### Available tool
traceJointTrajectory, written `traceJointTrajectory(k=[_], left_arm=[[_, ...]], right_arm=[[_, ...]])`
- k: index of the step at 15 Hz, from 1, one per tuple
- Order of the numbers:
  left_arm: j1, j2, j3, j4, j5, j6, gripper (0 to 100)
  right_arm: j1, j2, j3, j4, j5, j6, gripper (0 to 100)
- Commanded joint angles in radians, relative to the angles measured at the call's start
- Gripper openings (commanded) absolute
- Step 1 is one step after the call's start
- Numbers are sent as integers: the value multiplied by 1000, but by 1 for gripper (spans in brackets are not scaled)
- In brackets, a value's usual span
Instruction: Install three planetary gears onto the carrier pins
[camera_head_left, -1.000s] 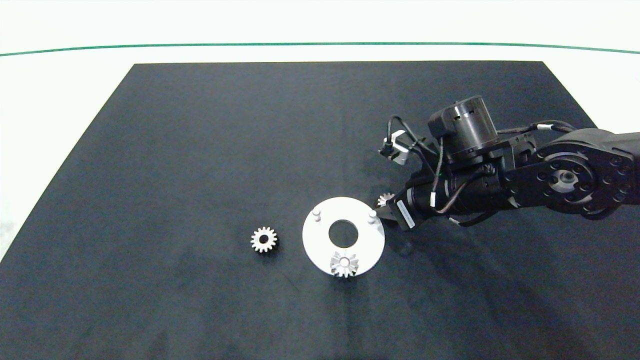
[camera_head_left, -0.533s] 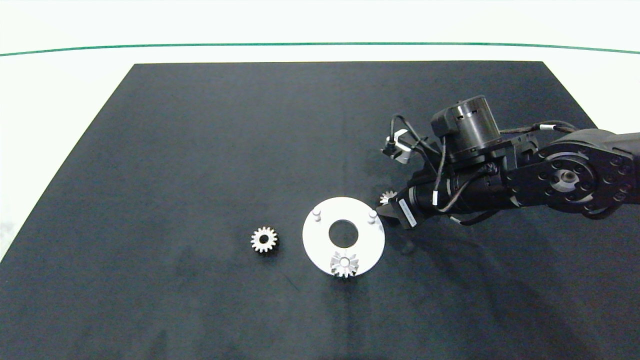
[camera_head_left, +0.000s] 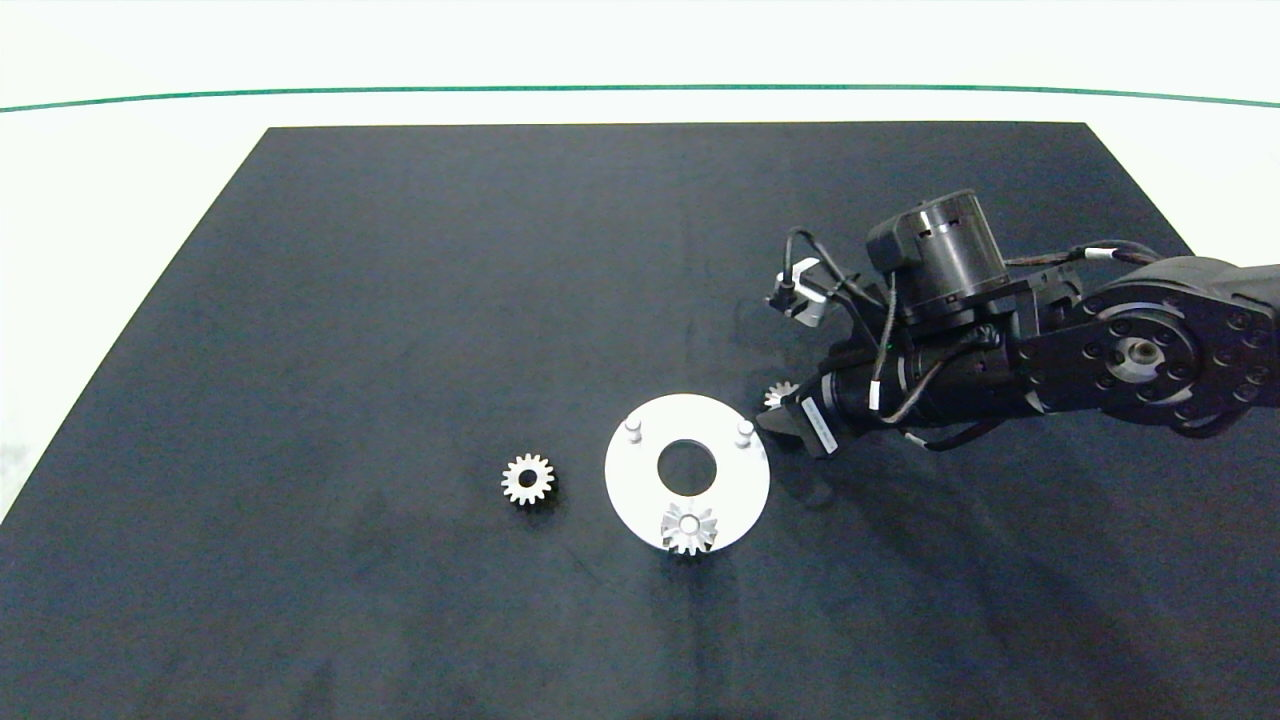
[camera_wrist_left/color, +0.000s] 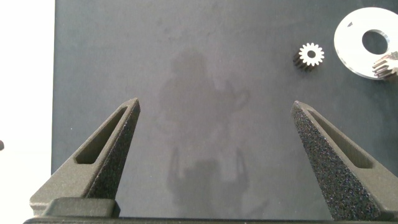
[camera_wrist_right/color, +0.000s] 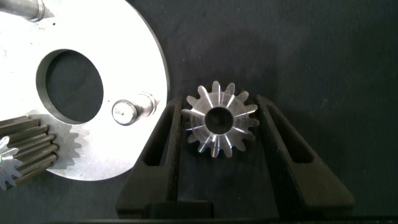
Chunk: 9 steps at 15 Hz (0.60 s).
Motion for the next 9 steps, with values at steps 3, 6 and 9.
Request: traceJointTrajectory(k=[3,6,9], left_arm=[[-3,0,2,3,0,0,100],[-4,0,2,3,0,0,100],[-4,2,0,3,0,0,100]], right_arm=[[1,-7,-2,0,2,-2,8],[-5,-6,-2,0,0,-2,2],[-7,-4,-1,2,2,3,0]])
